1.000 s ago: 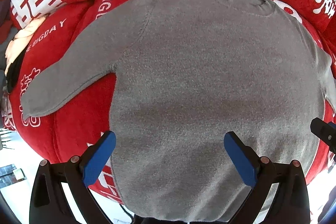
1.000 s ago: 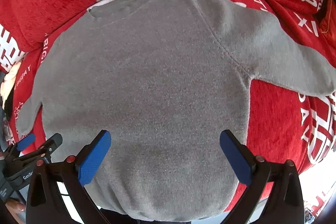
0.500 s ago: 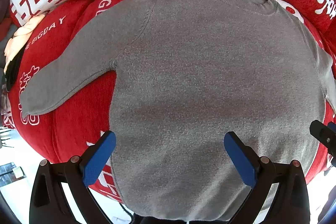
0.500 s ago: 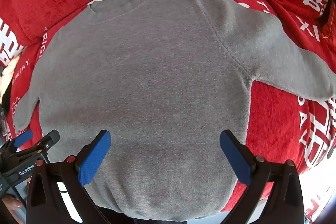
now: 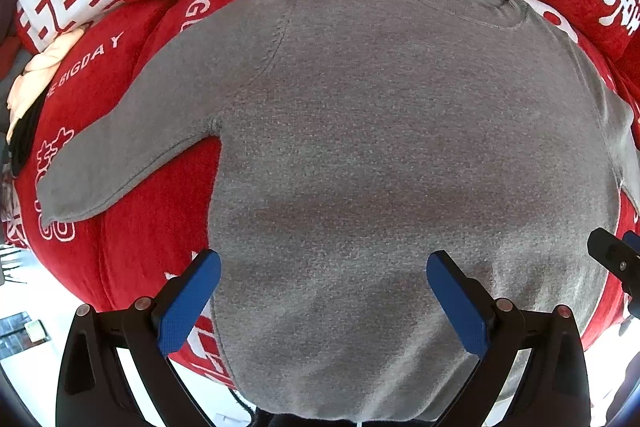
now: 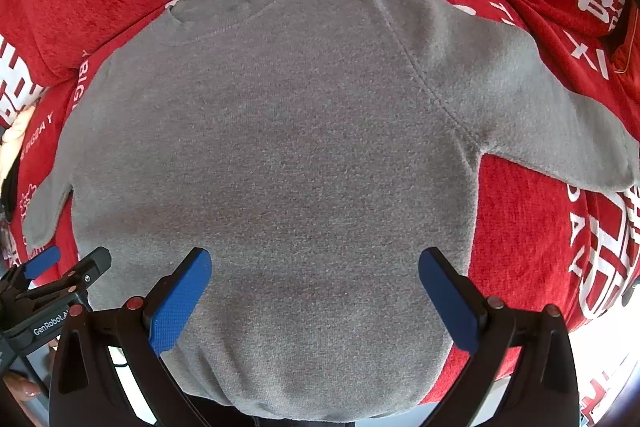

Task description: Fold small clothes

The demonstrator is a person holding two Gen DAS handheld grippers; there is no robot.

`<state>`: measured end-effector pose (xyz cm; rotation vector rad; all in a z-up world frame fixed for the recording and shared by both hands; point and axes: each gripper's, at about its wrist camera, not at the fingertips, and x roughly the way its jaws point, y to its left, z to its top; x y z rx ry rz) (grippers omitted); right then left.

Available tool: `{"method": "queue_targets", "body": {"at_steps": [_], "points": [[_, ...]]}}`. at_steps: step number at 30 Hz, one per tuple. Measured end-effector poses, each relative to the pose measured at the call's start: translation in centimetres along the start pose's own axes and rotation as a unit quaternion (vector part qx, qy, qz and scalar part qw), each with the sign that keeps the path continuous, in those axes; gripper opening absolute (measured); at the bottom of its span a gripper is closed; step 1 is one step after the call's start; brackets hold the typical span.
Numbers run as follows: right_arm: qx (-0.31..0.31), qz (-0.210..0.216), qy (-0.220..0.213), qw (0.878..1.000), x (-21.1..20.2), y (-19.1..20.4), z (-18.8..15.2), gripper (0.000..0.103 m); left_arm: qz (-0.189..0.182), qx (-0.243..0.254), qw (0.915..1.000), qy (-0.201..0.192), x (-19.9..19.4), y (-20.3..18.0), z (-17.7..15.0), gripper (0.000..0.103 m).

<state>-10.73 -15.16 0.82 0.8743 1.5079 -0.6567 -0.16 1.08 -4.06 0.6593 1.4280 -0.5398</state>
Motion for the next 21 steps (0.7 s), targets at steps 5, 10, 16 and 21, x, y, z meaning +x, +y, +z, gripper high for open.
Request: {"method": "queue_targets", "body": {"at_steps": [5, 10, 16, 21], "points": [[0.001, -0.001, -0.001, 1.0, 0.12, 0.02, -0.14, 0.103, 0.0, -0.001, 1.0, 0.0, 0.05, 0.16, 0.03, 0.103], [0.002, -0.001, 0.0, 1.0, 0.23, 0.09, -0.24, 0.103, 0.002, 0.0, 1.0, 0.0, 0.09, 0.39, -0.11, 0.103], [0.001, -0.002, -0.001, 1.0, 0.27, 0.16, -0.26, 0.103, 0.001, -0.001, 1.0, 0.0, 0.11, 0.39, -0.12, 0.103], [0.0, -0.002, 0.0, 1.0, 0.3, 0.23, -0.24, 0.103, 0.002, -0.001, 1.0, 0.0, 0.16, 0.51, -0.1, 0.103]]}}
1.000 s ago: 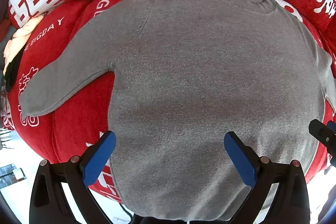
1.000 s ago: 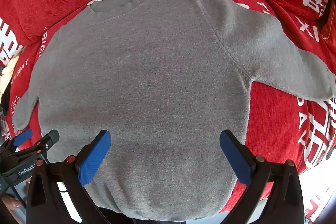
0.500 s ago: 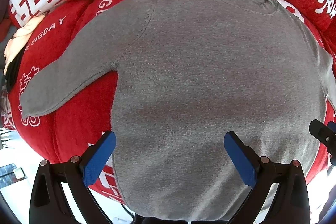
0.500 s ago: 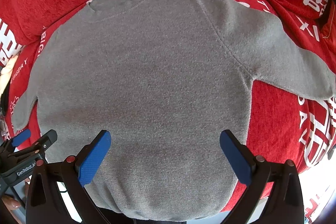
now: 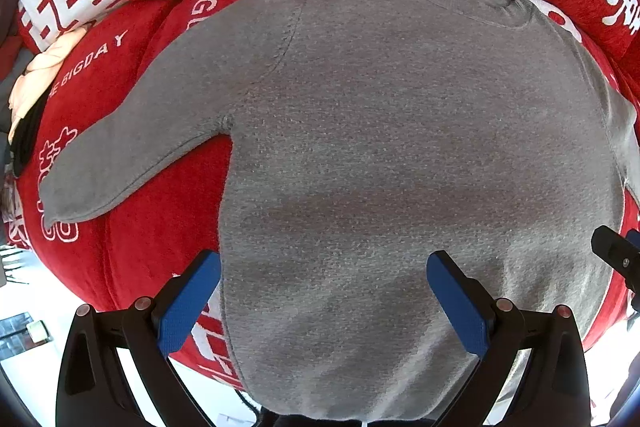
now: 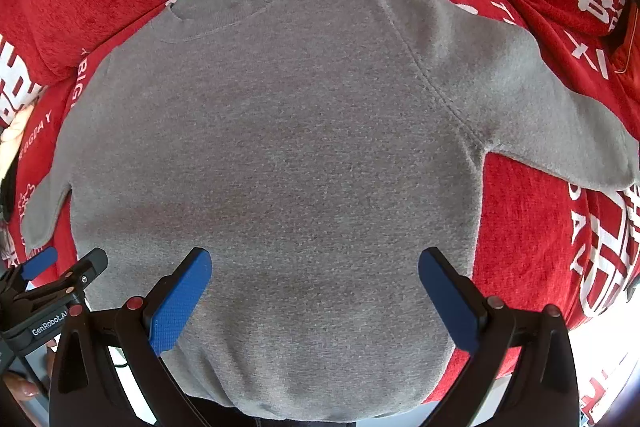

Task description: Fold small clothes

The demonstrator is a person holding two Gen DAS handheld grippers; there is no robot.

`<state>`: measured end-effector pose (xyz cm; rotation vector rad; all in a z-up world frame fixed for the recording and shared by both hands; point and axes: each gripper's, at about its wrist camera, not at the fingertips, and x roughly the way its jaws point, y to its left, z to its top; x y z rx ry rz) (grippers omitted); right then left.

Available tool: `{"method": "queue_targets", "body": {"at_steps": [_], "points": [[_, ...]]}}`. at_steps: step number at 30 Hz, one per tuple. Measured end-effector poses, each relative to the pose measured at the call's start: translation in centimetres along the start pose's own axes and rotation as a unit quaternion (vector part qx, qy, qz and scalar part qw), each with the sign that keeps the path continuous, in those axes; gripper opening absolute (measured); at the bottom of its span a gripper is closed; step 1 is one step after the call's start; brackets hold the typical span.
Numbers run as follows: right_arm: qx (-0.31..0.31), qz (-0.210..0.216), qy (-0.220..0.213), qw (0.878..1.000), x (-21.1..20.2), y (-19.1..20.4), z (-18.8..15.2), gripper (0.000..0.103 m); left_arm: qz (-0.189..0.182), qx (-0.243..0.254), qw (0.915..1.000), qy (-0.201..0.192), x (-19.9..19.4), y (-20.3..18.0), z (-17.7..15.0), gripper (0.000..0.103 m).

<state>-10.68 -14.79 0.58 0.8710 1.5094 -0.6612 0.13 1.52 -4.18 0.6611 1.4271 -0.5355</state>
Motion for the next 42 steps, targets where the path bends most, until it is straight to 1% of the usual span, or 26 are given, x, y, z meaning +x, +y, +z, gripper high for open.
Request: {"method": "queue_targets", "body": {"at_steps": [14, 24, 32, 42], "points": [[-0.001, -0.005, -0.002, 1.0, -0.2, 0.8, 0.0, 0.103, 0.001, -0.002, 1.0, 0.007, 0.6, 1.6, -0.7, 0.103], [-0.007, -0.013, -0.003, 1.0, -0.5, 1.8, -0.3, 0.103, -0.013, -0.006, 0.9999, 0.004, 0.9, 3.2, -0.9, 0.103], [-0.013, -0.021, -0.003, 1.0, -0.5, 2.8, -0.3, 0.103, -0.023, -0.01, 0.9997, 0.0, 0.3, 4.6, -1.6, 0.103], [-0.032, -0.03, -0.01, 0.999, -0.8, 4.9, -0.6, 0.103, -0.042, -0.031, 0.9986, 0.001, 0.5, 7.3, -2.0, 0.103]]}}
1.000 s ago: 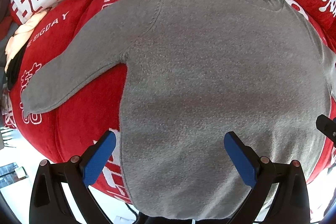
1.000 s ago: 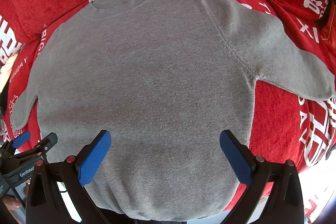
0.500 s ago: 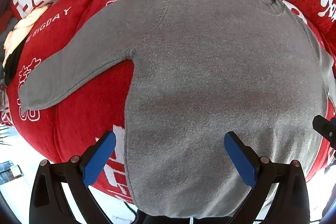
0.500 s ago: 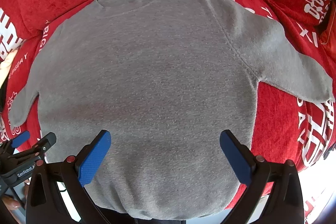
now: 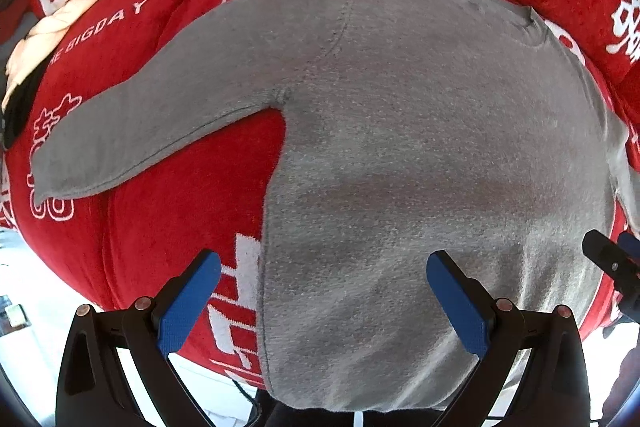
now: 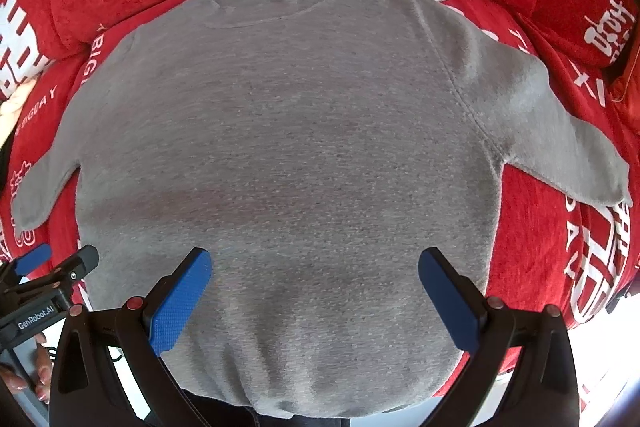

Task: Fold small clothes
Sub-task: 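Lower the left gripper onto the sweater sleeve and close on it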

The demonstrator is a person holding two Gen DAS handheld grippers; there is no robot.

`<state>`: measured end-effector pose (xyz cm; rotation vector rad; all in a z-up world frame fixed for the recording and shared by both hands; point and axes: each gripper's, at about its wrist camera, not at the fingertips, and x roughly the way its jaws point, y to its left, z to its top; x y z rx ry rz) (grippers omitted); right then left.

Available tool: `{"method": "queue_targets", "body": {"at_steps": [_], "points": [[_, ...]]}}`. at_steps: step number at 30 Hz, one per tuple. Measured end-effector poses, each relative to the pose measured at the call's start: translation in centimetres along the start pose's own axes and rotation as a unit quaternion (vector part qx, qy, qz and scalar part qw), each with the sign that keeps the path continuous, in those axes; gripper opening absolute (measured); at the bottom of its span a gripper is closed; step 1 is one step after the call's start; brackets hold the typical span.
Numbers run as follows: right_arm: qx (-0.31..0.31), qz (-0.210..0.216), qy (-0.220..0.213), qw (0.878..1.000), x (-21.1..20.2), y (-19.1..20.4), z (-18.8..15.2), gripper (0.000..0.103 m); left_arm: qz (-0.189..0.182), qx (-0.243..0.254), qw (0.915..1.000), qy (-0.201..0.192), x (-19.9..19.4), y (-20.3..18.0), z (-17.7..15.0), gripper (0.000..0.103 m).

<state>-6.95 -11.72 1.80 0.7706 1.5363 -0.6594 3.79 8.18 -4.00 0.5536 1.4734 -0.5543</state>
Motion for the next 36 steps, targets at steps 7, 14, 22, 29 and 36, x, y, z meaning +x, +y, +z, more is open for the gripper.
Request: {"method": "queue_targets", "body": {"at_steps": [7, 14, 22, 29, 36], "points": [[-0.028, -0.013, -0.009, 0.999, -0.4, 2.1, 0.0, 0.103, -0.005, -0.009, 0.9999, -0.002, 0.0, 2.2, -0.1, 0.103], [-0.036, -0.01, -0.011, 0.999, -0.4, 3.7, -0.1, 0.103, -0.027, -0.046, 0.9986, -0.001, 0.6, 5.9, 0.1, 0.103], [-0.056, -0.004, -0.008, 0.998, 0.0, 6.4, -0.5, 0.103, -0.097, -0.131, 0.9863, -0.022, 1.3, 12.6, 0.5, 0.103], [-0.103, 0.025, -0.012, 0.994, 0.3, 10.9, -1.2, 0.103, -0.178, -0.264, 0.9452, -0.074, 3.3, 22.4, 0.2, 0.103], [-0.15, 0.057, -0.004, 0.987, 1.1, 16.1, -1.7, 0.103, -0.231, -0.347, 0.9045, -0.089, 7.3, 28.0, 0.2, 0.103]]}}
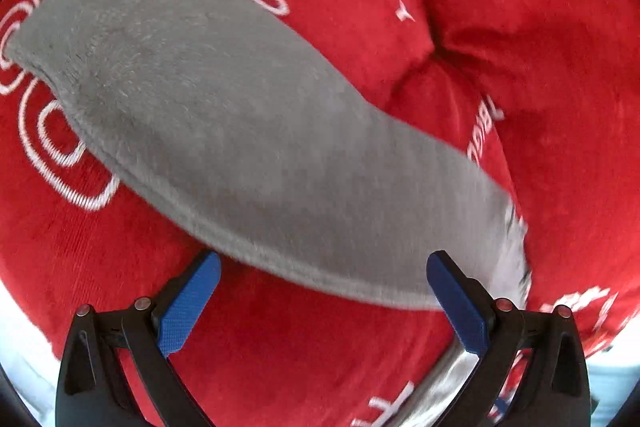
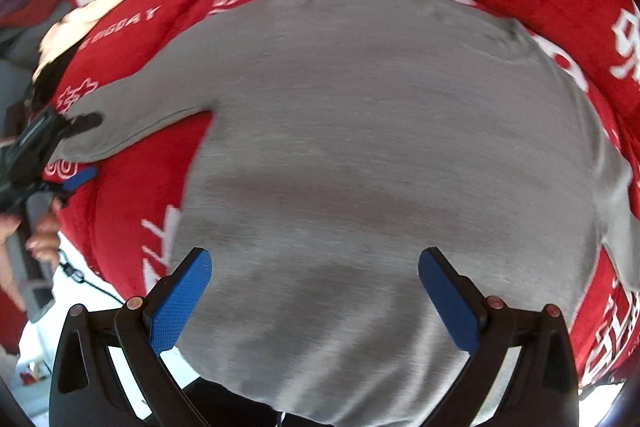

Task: Fold small clothes
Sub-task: 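Lower the left gripper onto the sweater sleeve and close on it, then fold the held sleeve across the sweater body, then open the left gripper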

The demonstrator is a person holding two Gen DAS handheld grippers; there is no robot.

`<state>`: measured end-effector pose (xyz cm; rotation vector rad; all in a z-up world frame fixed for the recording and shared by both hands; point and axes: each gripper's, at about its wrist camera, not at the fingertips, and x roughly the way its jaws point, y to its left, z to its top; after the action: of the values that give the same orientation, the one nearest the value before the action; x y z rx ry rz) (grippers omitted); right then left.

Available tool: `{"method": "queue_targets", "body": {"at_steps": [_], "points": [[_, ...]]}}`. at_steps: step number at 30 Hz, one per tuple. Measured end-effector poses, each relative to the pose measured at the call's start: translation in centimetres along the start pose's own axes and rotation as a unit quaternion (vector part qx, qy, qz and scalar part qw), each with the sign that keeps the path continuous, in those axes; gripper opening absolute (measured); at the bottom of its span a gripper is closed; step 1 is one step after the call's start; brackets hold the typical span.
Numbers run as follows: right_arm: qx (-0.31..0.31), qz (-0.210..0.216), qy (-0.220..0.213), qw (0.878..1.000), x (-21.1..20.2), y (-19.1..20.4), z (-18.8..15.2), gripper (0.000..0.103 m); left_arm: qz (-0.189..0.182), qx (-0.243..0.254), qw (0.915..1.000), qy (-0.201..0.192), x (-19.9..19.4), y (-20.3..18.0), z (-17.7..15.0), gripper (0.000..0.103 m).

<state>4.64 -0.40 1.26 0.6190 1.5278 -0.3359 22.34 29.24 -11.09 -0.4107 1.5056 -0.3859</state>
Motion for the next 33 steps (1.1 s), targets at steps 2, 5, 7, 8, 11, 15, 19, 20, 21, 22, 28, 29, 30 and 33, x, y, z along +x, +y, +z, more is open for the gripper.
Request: {"method": "queue_targets", "body": {"at_steps": [2, 5, 7, 8, 11, 15, 19, 20, 21, 22, 28, 29, 30, 33], "points": [[-0.009, 0.003, 0.002, 1.0, 0.3, 1.0, 0.2, 0.103, -0.003, -0.012, 0.9997, -0.021, -0.2, 0.3, 0.4, 0.103], [-0.018, 0.004, 0.004, 1.0, 0.4, 2.0, 0.3, 0.103, 0.005, -0.028, 0.9989, -0.038, -0.2, 0.4, 0.9, 0.084], [-0.018, 0.006, 0.003, 1.0, 0.3, 2.3, 0.3, 0.103, 0.006, -0.035, 0.9985, -0.04, -0.2, 0.7, 1.1, 0.058], [-0.017, 0.005, 0.002, 1.0, 0.2, 2.4, 0.4, 0.103, 0.002, -0.035, 0.9986, -0.039, -0.1, 0.8, 1.2, 0.036], [-0.013, -0.001, -0.002, 1.0, -0.2, 2.2, 0.3, 0.103, 0.002, -0.018, 0.9989, -0.042, 0.1, 0.6, 1.4, 0.011], [0.008, -0.026, -0.004, 1.0, -0.8, 0.9, -0.1, 0.103, 0.01, 0.042, 0.9965, -0.071, -1.6, -1.6, 1.3, 0.011], [0.031, -0.053, 0.0, 0.998, -1.1, -1.3, -0.7, 0.103, 0.002, 0.089, 0.9925, -0.084, -3.1, -4.8, 0.9, 0.011], [0.038, -0.056, 0.002, 0.998, -1.1, -1.8, -0.8, 0.103, -0.001, 0.099, 0.9914, -0.086, -3.4, -5.6, 0.8, 0.011], [0.045, -0.058, 0.005, 0.997, -1.1, -2.5, -1.0, 0.103, -0.006, 0.112, 0.9899, -0.087, -3.7, -6.6, 0.5, 0.011], [0.05, -0.058, 0.005, 0.997, -1.2, -3.1, -1.1, 0.103, -0.009, 0.124, 0.9883, -0.088, -4.0, -7.7, 0.2, 0.011], [0.077, -0.048, 0.002, 0.996, -1.7, -7.1, -1.9, 0.103, -0.045, 0.209, 0.9731, -0.087, -4.5, -15.6, -3.3, 0.011], [0.081, -0.048, 0.0, 0.996, -1.8, -7.6, -2.0, 0.103, -0.052, 0.221, 0.9702, -0.085, -4.3, -16.9, -3.9, 0.011], [0.085, -0.047, -0.002, 0.995, -1.9, -8.3, -2.1, 0.103, -0.061, 0.237, 0.9662, -0.08, -4.0, -18.5, -4.9, 0.011], [0.096, -0.05, -0.003, 0.994, -2.3, -10.5, -2.5, 0.103, -0.083, 0.281, 0.9545, -0.058, -2.4, -22.9, -7.8, 0.011]]}}
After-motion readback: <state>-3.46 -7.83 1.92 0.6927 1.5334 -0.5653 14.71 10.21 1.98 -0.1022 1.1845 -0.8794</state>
